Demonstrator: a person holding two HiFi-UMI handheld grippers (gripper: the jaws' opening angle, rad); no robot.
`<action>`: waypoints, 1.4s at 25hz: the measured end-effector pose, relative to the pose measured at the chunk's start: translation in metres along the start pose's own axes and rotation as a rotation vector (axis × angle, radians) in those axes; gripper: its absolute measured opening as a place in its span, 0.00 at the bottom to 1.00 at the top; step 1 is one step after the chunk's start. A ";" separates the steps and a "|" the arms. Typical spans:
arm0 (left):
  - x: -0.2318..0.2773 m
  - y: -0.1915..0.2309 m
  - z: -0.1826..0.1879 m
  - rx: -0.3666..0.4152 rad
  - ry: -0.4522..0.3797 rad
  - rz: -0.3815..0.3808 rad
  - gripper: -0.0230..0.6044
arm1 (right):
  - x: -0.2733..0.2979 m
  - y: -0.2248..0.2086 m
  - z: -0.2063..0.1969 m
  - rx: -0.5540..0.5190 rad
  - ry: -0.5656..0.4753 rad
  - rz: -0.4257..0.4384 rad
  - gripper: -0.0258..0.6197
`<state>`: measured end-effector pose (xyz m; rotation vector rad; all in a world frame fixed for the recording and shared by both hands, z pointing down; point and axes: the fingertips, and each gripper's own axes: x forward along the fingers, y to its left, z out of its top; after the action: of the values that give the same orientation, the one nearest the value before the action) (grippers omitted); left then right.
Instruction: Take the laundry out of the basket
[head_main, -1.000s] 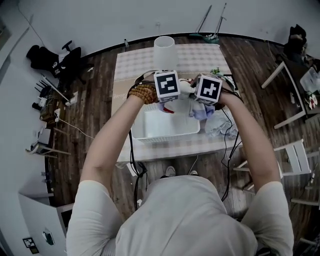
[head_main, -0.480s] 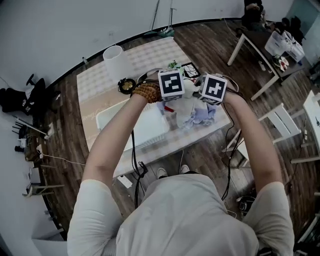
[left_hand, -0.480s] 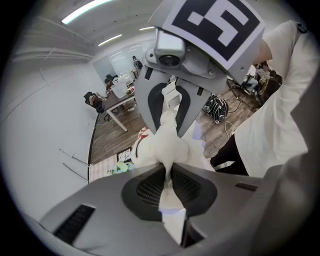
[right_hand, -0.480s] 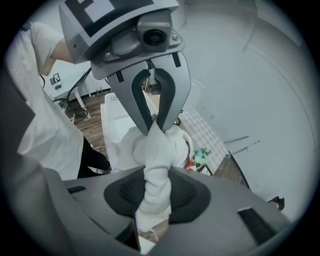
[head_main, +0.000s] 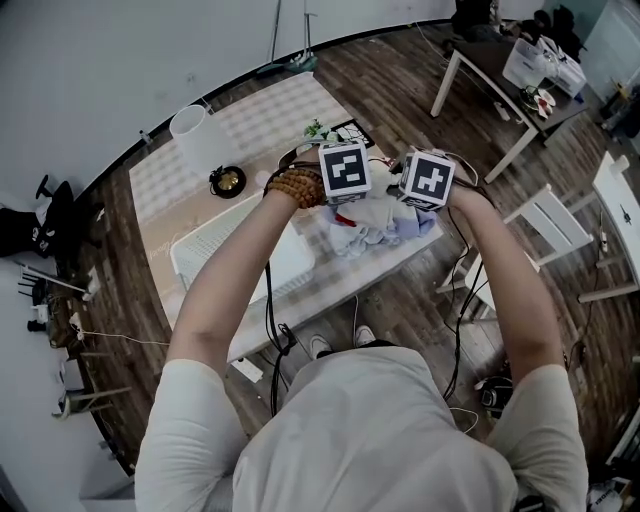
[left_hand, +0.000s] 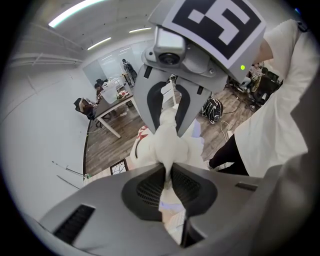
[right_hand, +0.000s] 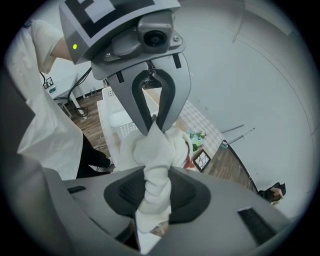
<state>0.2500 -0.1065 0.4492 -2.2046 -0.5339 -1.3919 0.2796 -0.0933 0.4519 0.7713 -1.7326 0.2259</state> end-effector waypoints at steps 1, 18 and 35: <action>0.003 -0.001 -0.002 -0.004 0.010 -0.005 0.14 | 0.003 0.000 -0.001 0.001 -0.003 0.004 0.23; 0.114 -0.004 -0.055 -0.123 0.058 -0.088 0.14 | 0.128 0.010 -0.029 -0.007 -0.012 0.157 0.24; 0.250 -0.009 -0.104 -0.145 0.148 -0.091 0.15 | 0.257 0.029 -0.087 0.201 -0.058 0.217 0.27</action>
<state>0.2718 -0.1416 0.7171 -2.1889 -0.5002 -1.6743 0.3014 -0.1221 0.7225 0.7394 -1.8684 0.5369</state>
